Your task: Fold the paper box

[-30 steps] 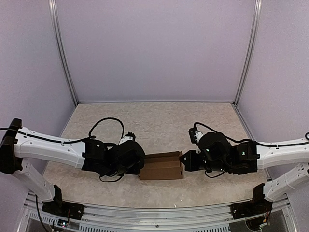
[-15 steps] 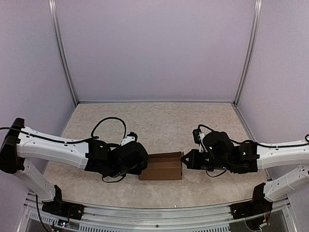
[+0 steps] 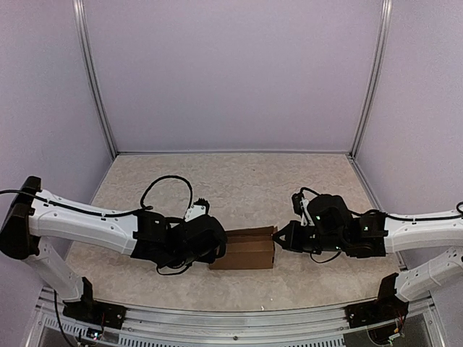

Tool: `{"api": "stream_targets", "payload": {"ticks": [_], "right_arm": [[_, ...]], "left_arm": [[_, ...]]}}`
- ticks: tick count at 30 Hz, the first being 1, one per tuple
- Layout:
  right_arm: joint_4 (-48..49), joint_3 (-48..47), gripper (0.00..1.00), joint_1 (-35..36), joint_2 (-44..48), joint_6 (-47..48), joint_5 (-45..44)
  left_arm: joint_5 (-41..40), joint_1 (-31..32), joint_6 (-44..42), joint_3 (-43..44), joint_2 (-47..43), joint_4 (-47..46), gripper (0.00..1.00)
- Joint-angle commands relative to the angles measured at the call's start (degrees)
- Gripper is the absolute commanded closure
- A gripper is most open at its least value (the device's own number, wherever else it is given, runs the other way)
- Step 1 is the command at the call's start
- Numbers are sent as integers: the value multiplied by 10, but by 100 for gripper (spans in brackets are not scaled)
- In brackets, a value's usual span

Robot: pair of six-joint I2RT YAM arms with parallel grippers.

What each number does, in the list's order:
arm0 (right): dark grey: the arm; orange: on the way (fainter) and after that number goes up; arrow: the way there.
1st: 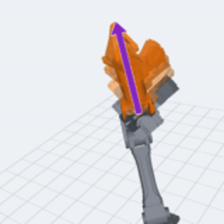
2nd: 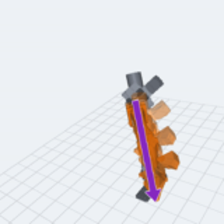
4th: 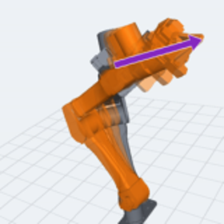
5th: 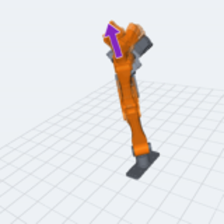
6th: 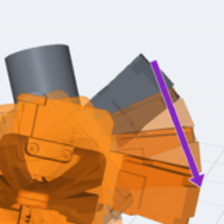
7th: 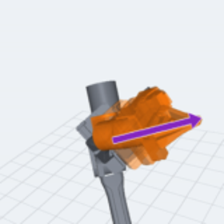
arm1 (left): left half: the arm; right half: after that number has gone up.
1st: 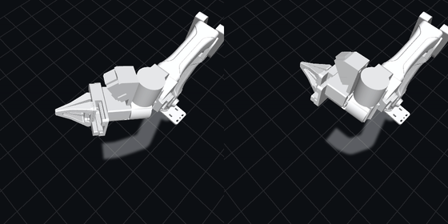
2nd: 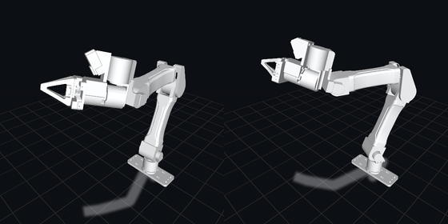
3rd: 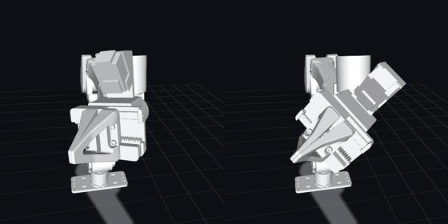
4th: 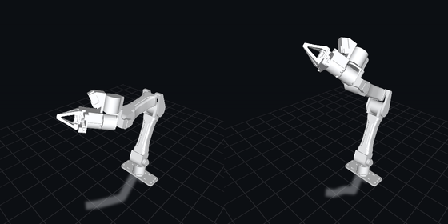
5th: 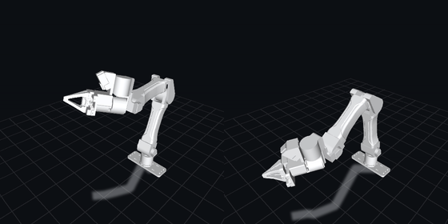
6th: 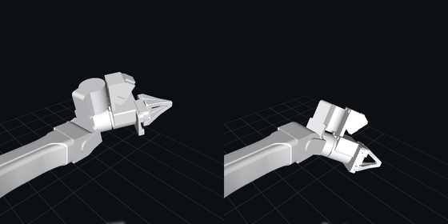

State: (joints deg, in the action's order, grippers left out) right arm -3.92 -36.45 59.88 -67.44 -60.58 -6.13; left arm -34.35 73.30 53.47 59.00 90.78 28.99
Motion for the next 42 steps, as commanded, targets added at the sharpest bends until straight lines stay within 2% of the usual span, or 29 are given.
{"api": "stream_targets", "payload": {"ticks": [1,11,17,21,29,36,42], "right_arm": [[11,10,100,-6,11,-2,19],[19,42,100,2,17,20,1],[19,53,100,38,12,37,-59],[16,58,100,78,2,45,-134],[50,84,100,138,-17,38,-222],[63,88,100,161,-37,39,-268],[103,96,100,188,-90,34,-307]], "left_arm": [[19,11,-9,5,24,22,100],[23,11,-10,5,19,22,100],[32,11,-9,9,21,20,100],[39,11,-6,9,22,20,100],[56,11,-3,11,25,18,100],[68,12,-5,17,33,15,100],[75,12,-6,18,42,16,100]]}}
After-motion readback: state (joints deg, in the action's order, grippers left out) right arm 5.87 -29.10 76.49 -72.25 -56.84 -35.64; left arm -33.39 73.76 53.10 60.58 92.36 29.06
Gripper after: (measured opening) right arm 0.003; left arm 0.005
